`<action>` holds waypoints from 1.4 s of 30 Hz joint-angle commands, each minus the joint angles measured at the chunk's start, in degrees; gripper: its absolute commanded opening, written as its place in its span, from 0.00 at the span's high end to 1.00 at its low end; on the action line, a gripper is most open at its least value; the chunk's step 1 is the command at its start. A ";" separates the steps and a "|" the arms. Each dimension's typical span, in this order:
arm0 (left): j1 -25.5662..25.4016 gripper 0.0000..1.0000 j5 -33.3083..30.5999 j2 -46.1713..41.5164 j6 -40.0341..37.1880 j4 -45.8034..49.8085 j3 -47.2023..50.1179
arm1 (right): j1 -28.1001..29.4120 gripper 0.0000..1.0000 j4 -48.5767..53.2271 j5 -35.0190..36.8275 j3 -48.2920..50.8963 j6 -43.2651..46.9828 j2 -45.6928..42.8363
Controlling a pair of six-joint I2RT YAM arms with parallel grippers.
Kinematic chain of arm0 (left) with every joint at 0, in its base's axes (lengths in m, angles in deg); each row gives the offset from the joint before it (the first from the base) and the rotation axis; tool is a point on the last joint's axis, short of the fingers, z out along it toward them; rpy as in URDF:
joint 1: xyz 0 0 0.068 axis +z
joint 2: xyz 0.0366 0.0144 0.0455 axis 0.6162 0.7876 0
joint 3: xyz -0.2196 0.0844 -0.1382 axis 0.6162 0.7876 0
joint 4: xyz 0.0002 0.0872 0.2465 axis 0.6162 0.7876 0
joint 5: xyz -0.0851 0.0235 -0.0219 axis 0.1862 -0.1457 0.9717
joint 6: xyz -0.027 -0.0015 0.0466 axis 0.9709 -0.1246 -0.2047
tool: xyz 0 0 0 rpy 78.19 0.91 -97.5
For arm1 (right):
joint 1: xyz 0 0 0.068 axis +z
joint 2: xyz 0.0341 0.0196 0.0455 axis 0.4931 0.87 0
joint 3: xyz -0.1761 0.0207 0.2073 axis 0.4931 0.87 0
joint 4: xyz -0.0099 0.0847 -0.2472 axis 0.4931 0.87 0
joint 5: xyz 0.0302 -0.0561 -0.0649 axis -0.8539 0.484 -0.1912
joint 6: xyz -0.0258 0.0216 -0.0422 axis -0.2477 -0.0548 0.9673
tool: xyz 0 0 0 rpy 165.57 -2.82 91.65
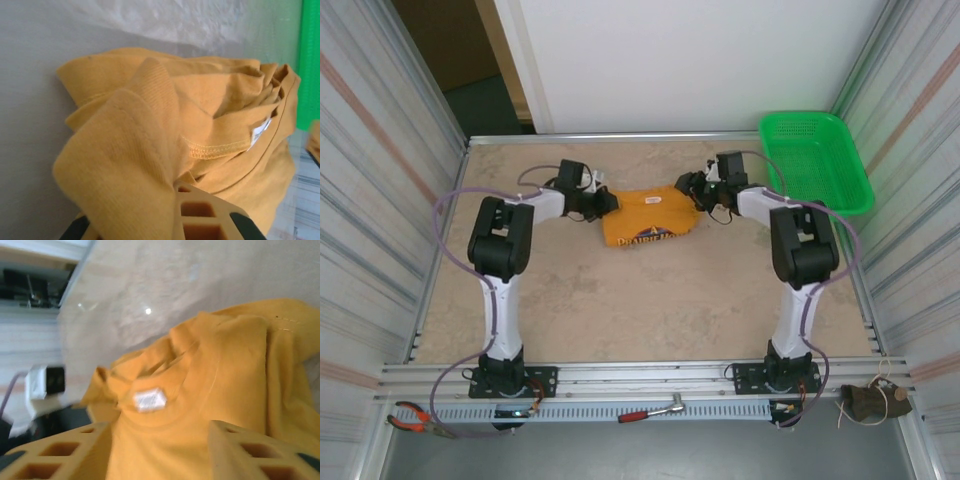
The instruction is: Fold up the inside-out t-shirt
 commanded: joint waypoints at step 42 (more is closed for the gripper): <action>10.70 0.01 -40.69 -37.82 -33.86 -59.25 63.76 | -15.49 0.01 -44.84 35.17 50.16 43.43 -21.92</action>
